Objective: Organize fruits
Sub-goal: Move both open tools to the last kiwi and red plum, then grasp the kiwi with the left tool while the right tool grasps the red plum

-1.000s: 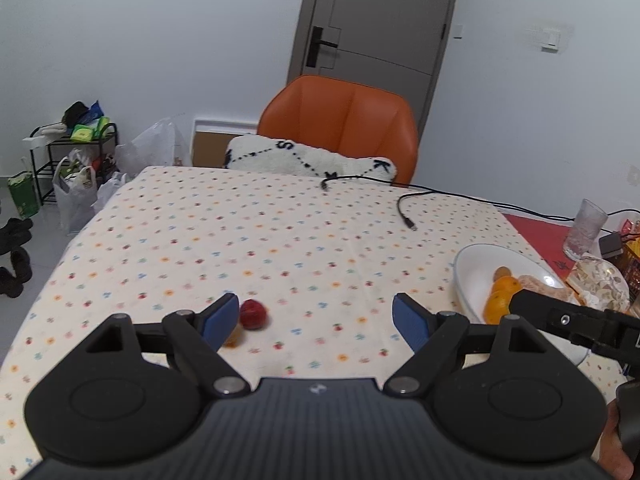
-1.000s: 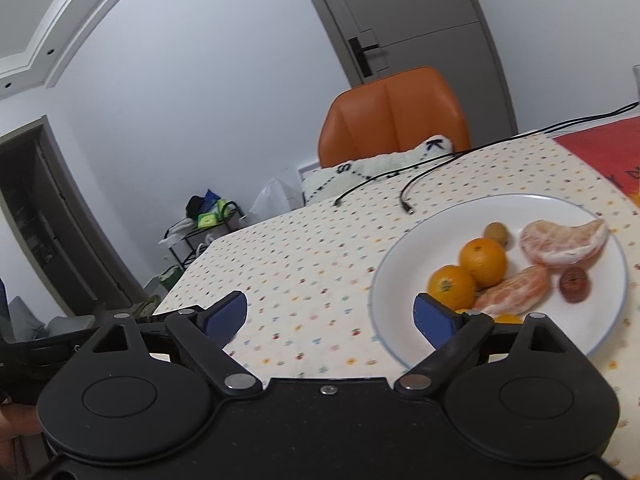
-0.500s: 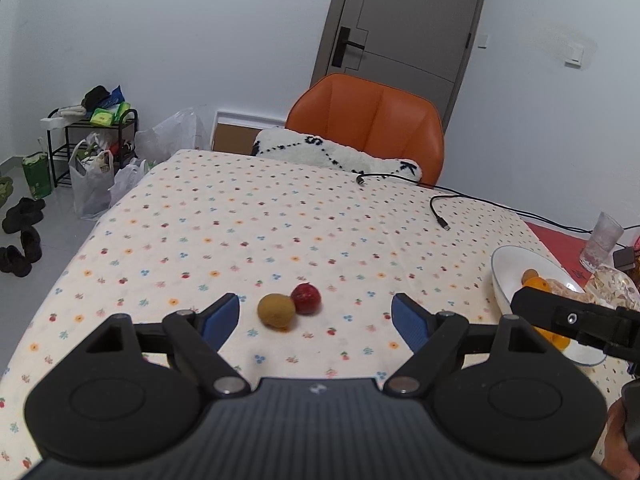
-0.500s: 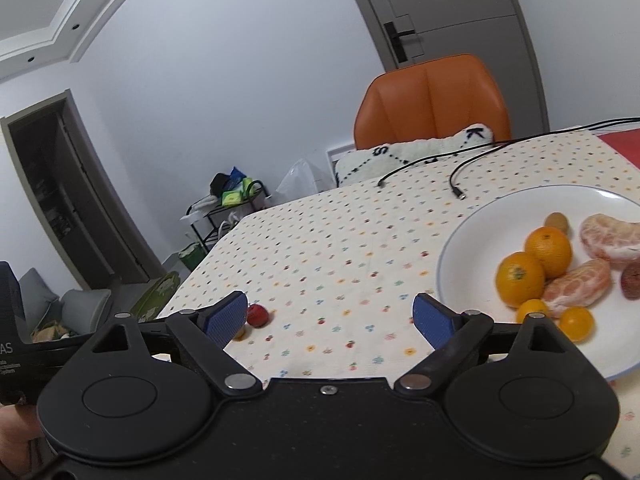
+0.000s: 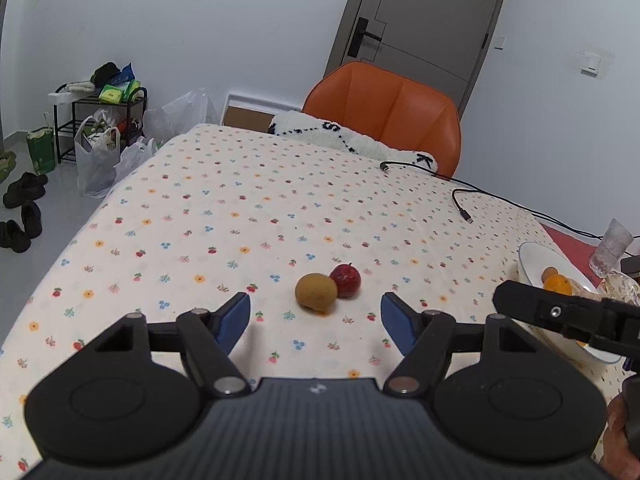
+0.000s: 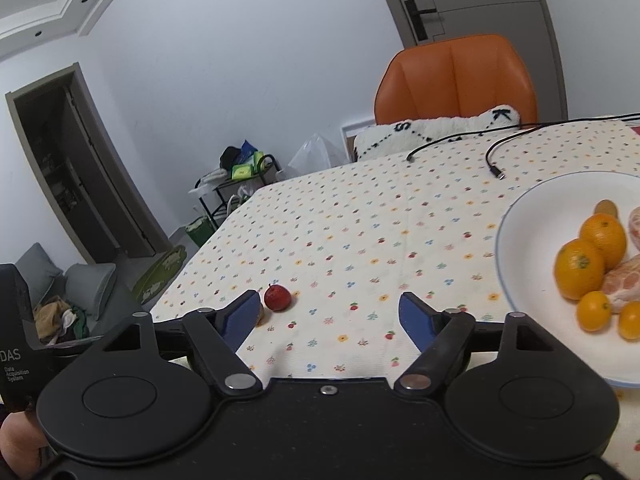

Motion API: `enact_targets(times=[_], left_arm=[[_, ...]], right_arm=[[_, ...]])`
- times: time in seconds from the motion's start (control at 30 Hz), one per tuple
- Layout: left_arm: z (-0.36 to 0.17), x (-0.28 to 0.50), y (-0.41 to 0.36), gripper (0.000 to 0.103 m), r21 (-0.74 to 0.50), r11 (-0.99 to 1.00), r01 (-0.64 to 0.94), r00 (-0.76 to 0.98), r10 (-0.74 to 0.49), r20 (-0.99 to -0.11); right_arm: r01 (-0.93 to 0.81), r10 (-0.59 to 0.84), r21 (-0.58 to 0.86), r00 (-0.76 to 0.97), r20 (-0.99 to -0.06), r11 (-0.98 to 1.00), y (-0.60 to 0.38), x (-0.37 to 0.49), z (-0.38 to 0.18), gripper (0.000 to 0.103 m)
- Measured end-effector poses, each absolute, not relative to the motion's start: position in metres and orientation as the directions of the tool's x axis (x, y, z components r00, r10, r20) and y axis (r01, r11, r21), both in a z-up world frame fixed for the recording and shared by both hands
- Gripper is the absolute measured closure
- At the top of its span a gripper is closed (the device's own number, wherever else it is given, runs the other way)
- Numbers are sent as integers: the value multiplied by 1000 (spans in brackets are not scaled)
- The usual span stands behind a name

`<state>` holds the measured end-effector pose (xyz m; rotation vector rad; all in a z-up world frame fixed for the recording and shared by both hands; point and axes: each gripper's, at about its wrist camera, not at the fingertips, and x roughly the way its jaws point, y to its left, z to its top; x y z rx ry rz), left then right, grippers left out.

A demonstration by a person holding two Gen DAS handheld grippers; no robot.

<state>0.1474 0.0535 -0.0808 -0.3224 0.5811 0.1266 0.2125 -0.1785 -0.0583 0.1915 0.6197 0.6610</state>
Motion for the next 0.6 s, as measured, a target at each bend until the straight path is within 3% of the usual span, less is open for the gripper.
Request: enact_targets(times=[0.4,0.6], left_arm=[[-91,167,61,47,-293,933,-211,830,12,-558],[-97,173,66,74,-323,925,-201,828,-16,-560]], right_arm=[[-520,623,348,588,-517,780,-156,226,-63,42],[-527,621,339,578,-529,779,-145,232,-65,42]])
